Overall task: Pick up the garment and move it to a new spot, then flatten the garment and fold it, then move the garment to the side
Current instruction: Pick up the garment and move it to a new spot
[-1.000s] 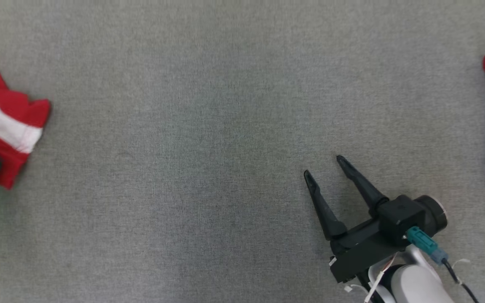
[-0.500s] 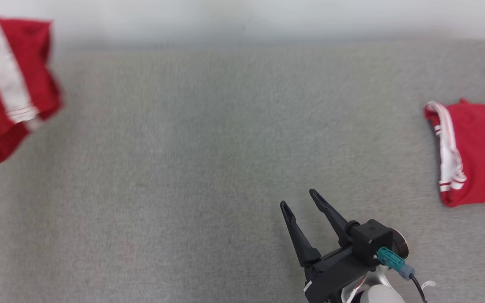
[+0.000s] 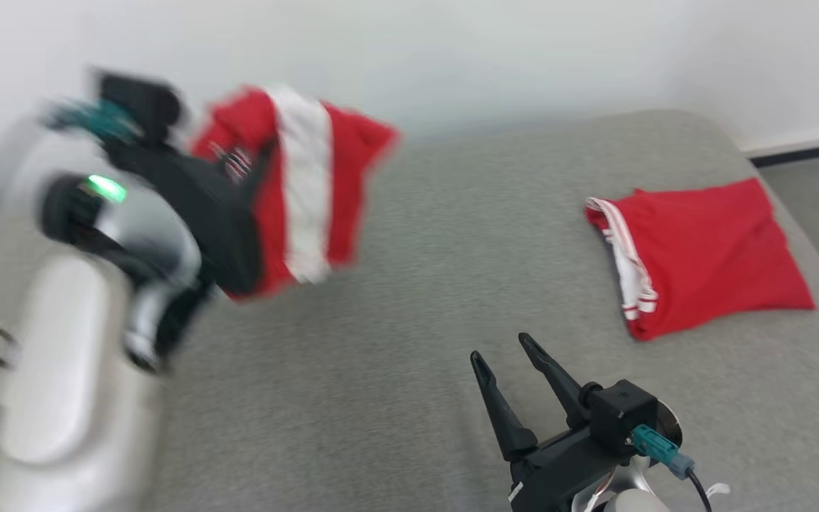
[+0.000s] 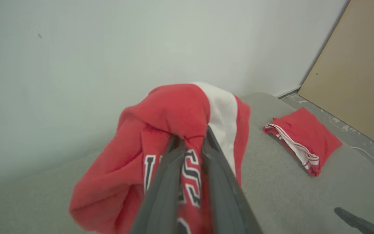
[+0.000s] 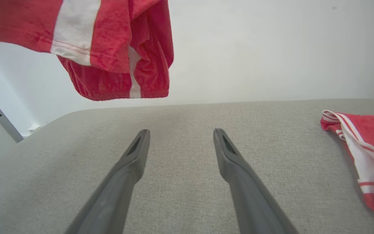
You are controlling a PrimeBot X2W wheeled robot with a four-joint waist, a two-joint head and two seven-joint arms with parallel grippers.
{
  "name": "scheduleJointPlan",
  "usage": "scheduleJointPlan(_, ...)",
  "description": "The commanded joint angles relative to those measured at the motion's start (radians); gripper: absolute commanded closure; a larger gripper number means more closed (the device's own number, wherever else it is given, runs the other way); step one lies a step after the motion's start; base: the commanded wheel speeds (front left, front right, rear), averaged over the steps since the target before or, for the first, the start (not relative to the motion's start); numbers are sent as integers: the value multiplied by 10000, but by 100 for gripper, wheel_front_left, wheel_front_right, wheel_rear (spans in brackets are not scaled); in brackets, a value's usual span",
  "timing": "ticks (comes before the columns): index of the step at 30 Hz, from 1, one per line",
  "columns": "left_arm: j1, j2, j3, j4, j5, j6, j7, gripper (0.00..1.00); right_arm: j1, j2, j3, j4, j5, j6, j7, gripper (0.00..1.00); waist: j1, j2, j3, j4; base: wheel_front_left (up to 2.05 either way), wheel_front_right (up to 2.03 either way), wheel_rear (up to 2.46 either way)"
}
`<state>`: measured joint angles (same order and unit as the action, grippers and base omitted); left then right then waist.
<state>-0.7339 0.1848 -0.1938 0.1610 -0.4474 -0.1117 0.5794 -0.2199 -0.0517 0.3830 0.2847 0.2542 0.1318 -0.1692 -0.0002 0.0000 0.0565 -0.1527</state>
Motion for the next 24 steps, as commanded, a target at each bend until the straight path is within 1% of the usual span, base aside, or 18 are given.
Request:
scheduleJointPlan(1,308,-22,53,35,-33,14,-93,100,20,16,31,-11,32,-26,-15,0,2,0,-16,-642,0,0,0)
scheduleJointPlan(2,625,-380,-175,125,-104,38,-285,100,20,20,-32,-39,0,-26,-18,0,2,0,49,-715,0,0,0)
scheduleJointPlan(3,899,-600,-374,291,-124,30,-459,100,9,16,-51,-50,-14,-26,20,0,2,0,121,-832,0,0,0)
scheduleJointPlan(5,1412,-857,-702,724,-125,114,-787,100,-9,6,-115,-100,-69,-26,61,0,2,0,260,-1014,0,0,0)
scheduleJointPlan(9,2100,-1180,-1486,1800,202,333,-1455,100,-98,12,-122,-212,-76,-26,72,0,2,0,512,-1346,0,0,0)
scheduleJointPlan(13,2234,-1267,-2037,2861,340,565,-1972,100,-119,15,-108,-255,-43,-26,47,0,2,0,622,-1461,0,0,0)
scheduleJointPlan(14,2217,-1285,-2161,3047,369,607,-2124,91,-102,15,-109,-241,-23,-26,37,0,2,0,624,-1459,0,0,0)
scheduleJointPlan(15,2199,-1300,-2230,3223,380,721,-2338,33,-71,15,-105,-222,14,-26,32,0,2,0,613,-1444,0,0,0)
scheduleJointPlan(16,2212,-1307,-2309,3416,344,758,-2476,0,-37,15,-97,-211,52,-26,27,0,2,0,580,-1416,0,0,0)
scheduleJointPlan(19,2297,-1331,-2439,3740,-68,899,-2907,0,62,11,-134,-147,95,-26,24,0,2,0,410,-1254,0,0,0)
scheduleJointPlan(22,2383,-1334,-2573,3685,-514,1045,-3518,0,192,11,-242,-94,44,-26,44,0,2,0,113,-1001,0,0,0)
scheduleJointPlan(24,2464,-1335,-2586,3578,-563,1198,-3980,0,284,10,-346,-71,-15,-26,87,0,2,0,-129,-792,0,0,0)
